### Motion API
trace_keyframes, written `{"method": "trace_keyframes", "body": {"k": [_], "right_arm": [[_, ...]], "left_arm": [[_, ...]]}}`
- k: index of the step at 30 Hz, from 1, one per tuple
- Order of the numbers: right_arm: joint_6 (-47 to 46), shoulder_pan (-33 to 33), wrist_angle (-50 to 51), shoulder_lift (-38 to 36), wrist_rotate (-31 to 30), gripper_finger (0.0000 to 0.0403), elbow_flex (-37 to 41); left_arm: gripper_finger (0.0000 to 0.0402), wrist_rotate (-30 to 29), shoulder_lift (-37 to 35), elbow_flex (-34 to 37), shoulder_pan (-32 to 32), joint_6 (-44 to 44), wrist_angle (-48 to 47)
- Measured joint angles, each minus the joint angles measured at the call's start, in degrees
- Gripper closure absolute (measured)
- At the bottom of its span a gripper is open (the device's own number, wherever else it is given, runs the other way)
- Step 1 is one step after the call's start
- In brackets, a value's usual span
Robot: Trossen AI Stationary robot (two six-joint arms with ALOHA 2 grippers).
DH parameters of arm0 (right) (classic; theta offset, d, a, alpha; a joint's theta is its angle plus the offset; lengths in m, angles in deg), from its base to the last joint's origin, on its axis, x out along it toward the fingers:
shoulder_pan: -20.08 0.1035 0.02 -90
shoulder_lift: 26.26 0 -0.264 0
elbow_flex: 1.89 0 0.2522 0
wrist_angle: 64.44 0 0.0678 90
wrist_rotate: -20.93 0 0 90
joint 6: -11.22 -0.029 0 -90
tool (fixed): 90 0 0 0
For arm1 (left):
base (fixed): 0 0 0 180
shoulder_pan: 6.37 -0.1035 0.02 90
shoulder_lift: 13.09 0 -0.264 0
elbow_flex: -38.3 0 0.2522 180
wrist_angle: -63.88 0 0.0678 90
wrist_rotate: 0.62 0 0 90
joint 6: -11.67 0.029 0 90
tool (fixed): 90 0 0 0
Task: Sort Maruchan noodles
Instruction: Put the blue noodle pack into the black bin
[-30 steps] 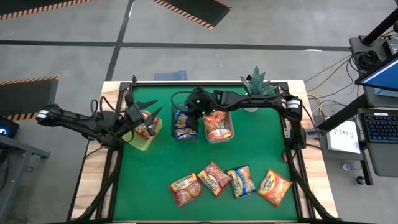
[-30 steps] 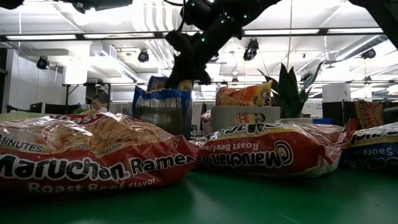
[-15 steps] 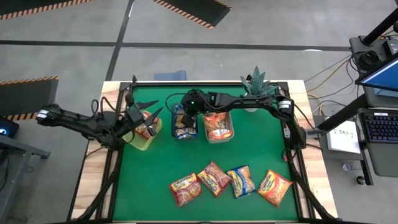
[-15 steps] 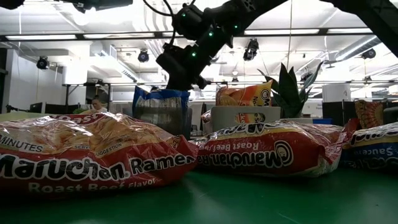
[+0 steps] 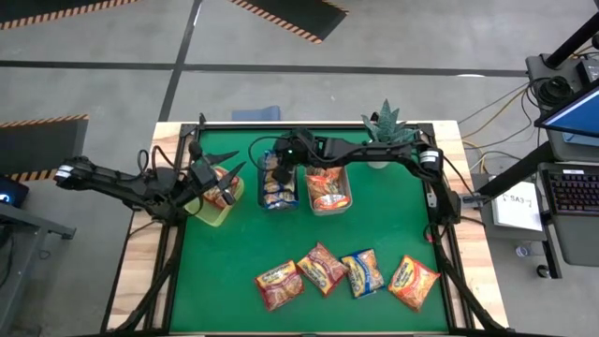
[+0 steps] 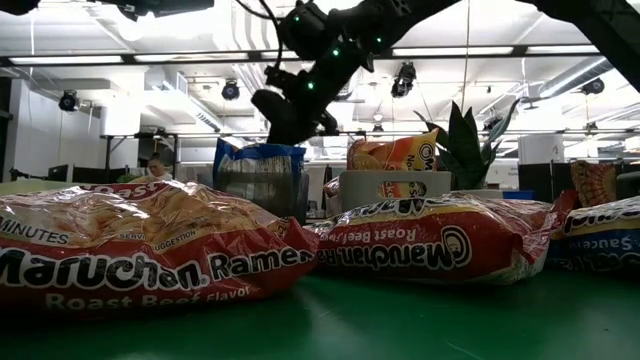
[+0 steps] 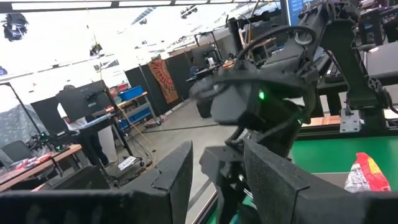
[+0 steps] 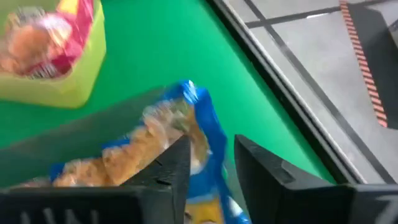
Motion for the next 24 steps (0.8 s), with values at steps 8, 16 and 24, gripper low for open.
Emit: {"method": "trace_keyframes", "body": {"k": [8,16,24], "right_arm": [[0.1,0.0,-1.0,0.6,0.5,0.0315,-0.9],[1.0,-0.7,-3.3,6.6,0.5,0.0391,-0.8],[-1.2,-1.4,-1.9,8.3,11.6,0.0394,-1.1]], "left_arm": [[0.0274,0.0,0.0,0.0,0.0,0.3,0.0],[0.0274,0.0,0.1,0.0,0.0,0.5,0.0],[0.0274,0.0,0.5,0.0,0.0,1.0,-0.1]]}}
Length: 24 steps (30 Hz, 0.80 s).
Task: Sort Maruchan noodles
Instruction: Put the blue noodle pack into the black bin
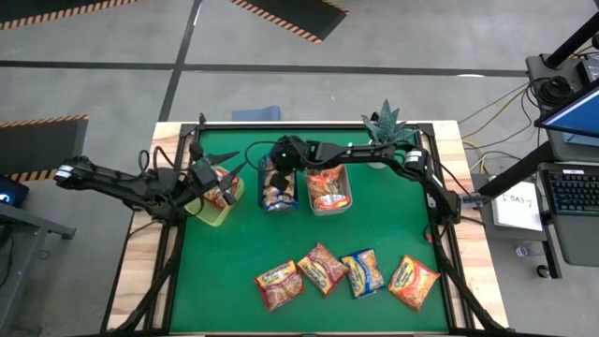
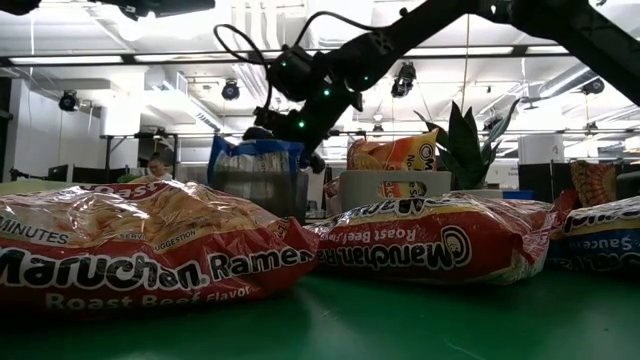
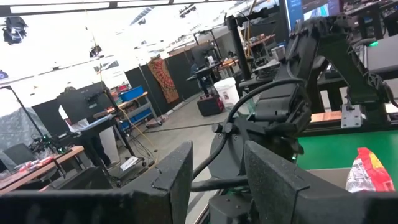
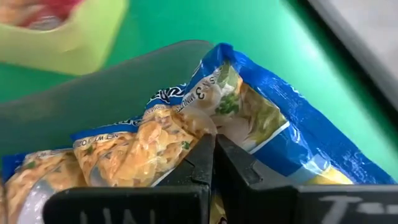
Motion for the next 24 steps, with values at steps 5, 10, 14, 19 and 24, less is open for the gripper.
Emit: {"method": "trace_keyframes", "body": {"k": [5,10,14,19,24], "right_arm": [[-2.9,0.1,3.0,-0.8,5.0,0.0394,0.0],[-3.3,0.2,4.3,-2.3,1.9,0.0394,-0.6],[-2.6,0.1,3.5,-3.0,0.7,0.0394,-2.2],[-2.3,0.1,3.9,-1.3,0.5,0.0394,-1.4],[-2.6,0.2,3.1,1.4,0.6,0.0394,-0.9]], "left_arm": [[0.0274,0.0,0.1,0.0,0.0,0.0,0.0],[0.0274,0.0,0.1,0.0,0.0,0.0,0.1],[0.0274,0.0,0.1,0.0,0.0,0.0,0.0],[0.0274,0.0,0.1,0.0,0.0,0.0,0.1],[0.0274,0.0,0.0,0.0,0.0,0.1,0.1]]}}
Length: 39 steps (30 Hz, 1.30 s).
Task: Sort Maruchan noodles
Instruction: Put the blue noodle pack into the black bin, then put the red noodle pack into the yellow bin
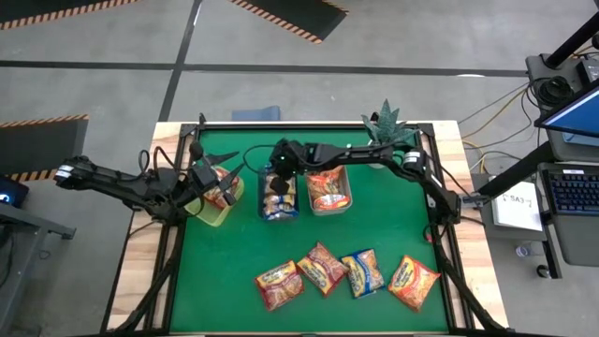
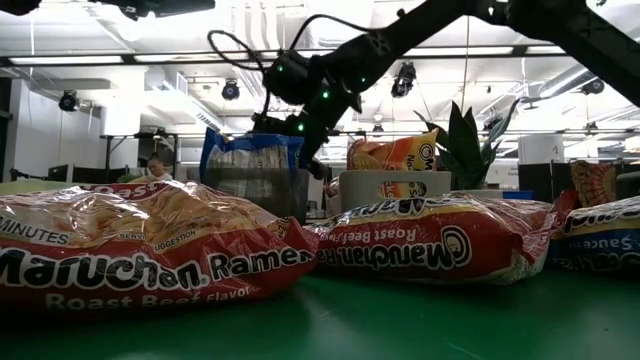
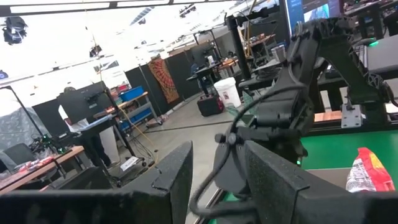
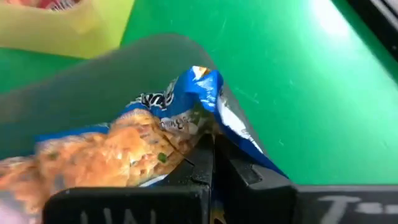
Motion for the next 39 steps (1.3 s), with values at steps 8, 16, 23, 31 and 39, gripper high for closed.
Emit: {"method": "trace_keyframes", "body": {"k": [8,16,23,31,39], "right_arm": [[2.0,-0.1,1.0,0.2,-5.0,0.0394,-1.5],[3.9,0.4,6.9,-0.7,-4.6,0.0394,-9.1],[1.8,1.6,6.4,-0.7,-4.2,0.0394,-6.3],[0.0,1.6,0.7,-1.6,-4.2,0.0394,0.2],[2.5,5.2,10.0,-13.6,-4.6,0.0394,0.6]], "left_arm": [[0.0274,0.0,0.0,0.0,0.0,0.0,0.1],[0.0274,0.0,-0.1,0.0,0.0,0.2,0.3],[0.0274,0.0,-0.1,0.0,0.0,0.2,0.1],[0.0274,0.0,-0.1,0.0,0.0,0.2,0.3],[0.0274,0.0,0.5,-0.8,0.0,-4.4,0.5]]}}
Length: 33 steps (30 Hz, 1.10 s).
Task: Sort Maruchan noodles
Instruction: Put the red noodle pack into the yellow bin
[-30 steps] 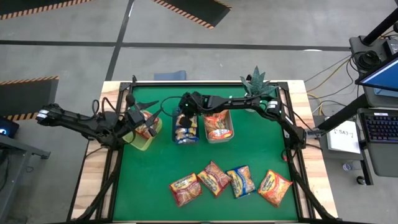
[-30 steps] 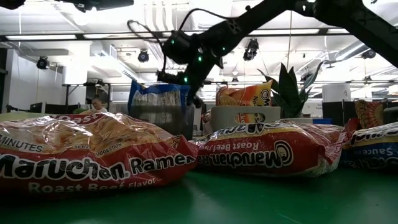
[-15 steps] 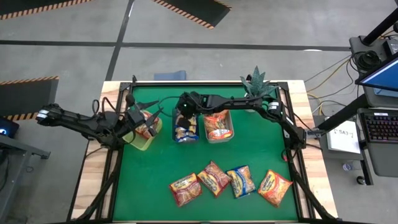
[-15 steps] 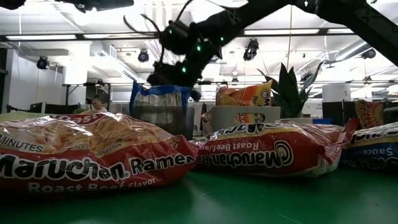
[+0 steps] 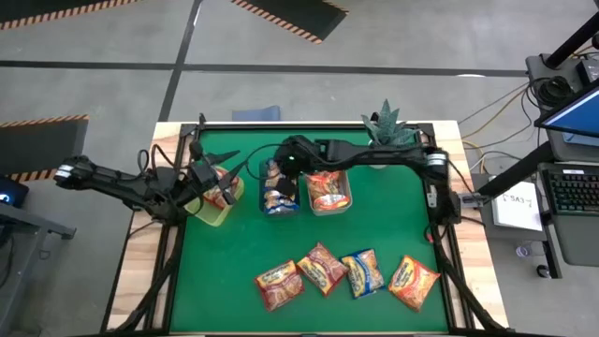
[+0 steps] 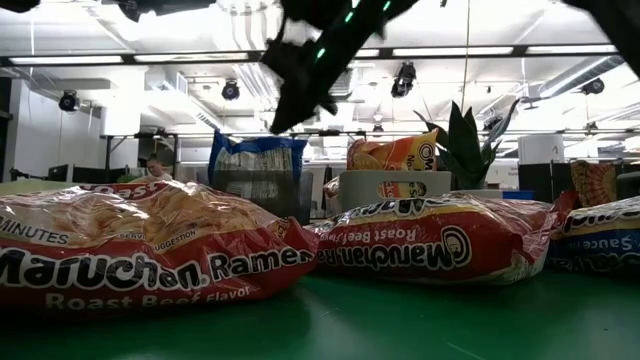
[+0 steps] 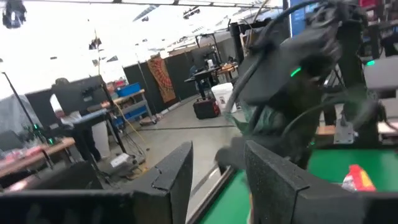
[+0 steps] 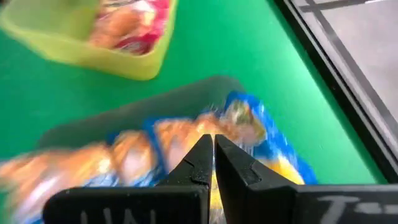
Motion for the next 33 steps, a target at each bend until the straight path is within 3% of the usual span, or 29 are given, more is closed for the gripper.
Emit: {"method": "trace_keyframes", "body": {"k": [8,14,19,24,27,33], "right_arm": [[-0.1,9.6,-5.1,-17.4,-0.1,0.0394,15.7],[-0.8,18.1,-17.7,-27.4,-0.1,0.0394,34.4],[-2.9,22.2,-28.9,-32.8,-0.1,0.0394,47.6],[-4.5,22.4,-34.2,-37.7,-0.3,0.0394,54.8],[-3.8,22.3,-35.5,-39.7,-1.4,0.0394,57.4],[-0.9,22.3,-35.8,-42.3,-2.3,0.0394,59.7]], "left_arm": [[0.0274,2.4,4.9,-2.1,0.4,-8.5,-0.7],[0.0274,10.1,11.8,-5.9,1.6,-15.9,-4.6],[0.0274,25.7,19.8,-14.0,4.2,-28.3,-20.7],[0.0274,43.5,30.5,-24.2,8.6,-42.8,-42.5],[0.0274,45.3,37.7,-28.8,12.0,-48.6,-52.1],[0.0274,45.5,49.6,-33.5,15.4,-52.7,-55.1]]}}
